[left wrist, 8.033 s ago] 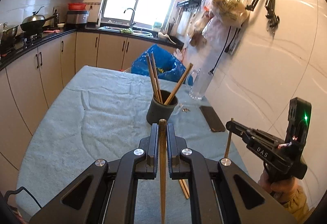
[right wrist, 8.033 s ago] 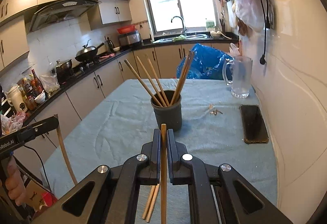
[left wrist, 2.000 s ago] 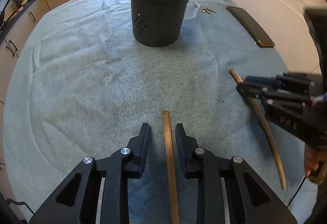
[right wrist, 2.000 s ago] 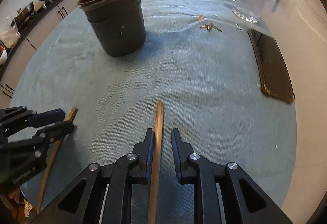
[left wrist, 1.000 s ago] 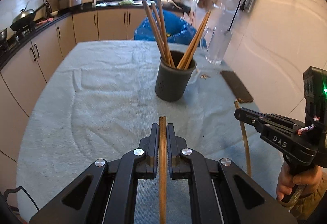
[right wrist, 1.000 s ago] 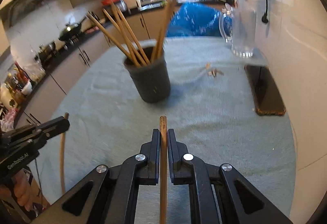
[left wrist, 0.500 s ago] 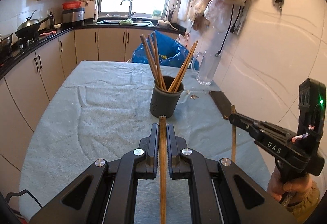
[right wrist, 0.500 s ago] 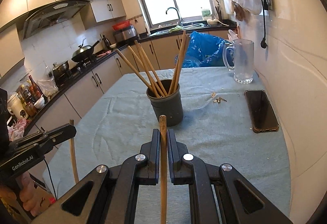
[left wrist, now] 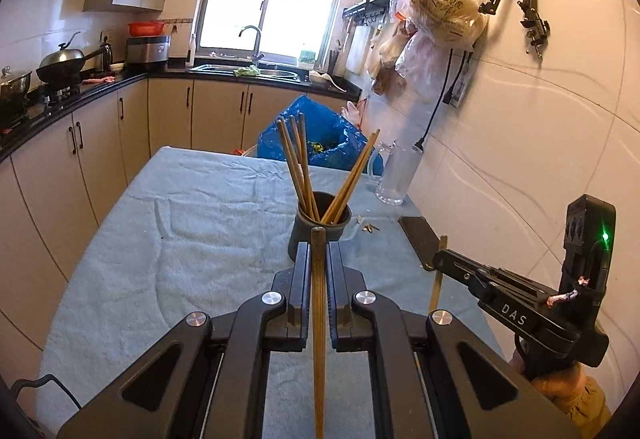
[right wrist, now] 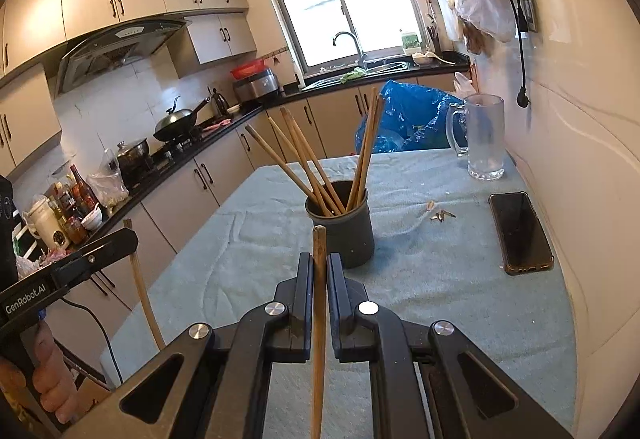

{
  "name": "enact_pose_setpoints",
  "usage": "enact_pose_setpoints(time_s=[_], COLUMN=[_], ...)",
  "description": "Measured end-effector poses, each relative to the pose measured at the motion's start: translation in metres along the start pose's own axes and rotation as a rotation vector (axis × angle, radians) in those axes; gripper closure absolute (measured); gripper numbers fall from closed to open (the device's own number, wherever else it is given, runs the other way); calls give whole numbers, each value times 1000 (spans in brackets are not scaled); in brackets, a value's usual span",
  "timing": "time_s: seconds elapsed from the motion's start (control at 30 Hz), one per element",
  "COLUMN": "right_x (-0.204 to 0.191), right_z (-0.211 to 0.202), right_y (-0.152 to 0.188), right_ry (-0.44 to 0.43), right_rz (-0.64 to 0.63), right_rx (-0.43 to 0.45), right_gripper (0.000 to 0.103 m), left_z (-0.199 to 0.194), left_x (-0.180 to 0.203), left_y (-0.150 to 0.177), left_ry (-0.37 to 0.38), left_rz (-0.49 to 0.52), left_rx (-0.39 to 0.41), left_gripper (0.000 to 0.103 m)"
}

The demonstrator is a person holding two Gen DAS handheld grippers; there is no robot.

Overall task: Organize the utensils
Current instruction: 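Carry the chopstick upright over the black holder and open the left tool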

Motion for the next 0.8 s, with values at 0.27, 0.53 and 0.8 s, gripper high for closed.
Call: enact_pose_setpoints(time_s=[0.27, 0.53, 0.8], right_x=[3, 5, 4], right_z=[0, -1, 11], right_y=[-17, -71, -144], right_ry=[-7, -4, 13], right_rz=[-10, -35, -68], right_rx=[34, 146, 332], right_gripper=[96, 96, 96], left_z=[4, 16, 43], left_x=[2, 7, 27], left_y=[-22, -74, -139], left_ry=[-5, -14, -51], left_rz=[-8, -48, -93], left_rx=[48, 159, 298], left_gripper=[97, 97, 96])
Point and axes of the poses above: each gripper's, at about its wrist camera, not at the fingertips, and z roughly the way its jaws point, x to its right, y to its underside, the point moved 1 cm from there along z, roughly the way its jaws point, and after that the axes turned 15 degrees about -y, right-handed, at the moved point
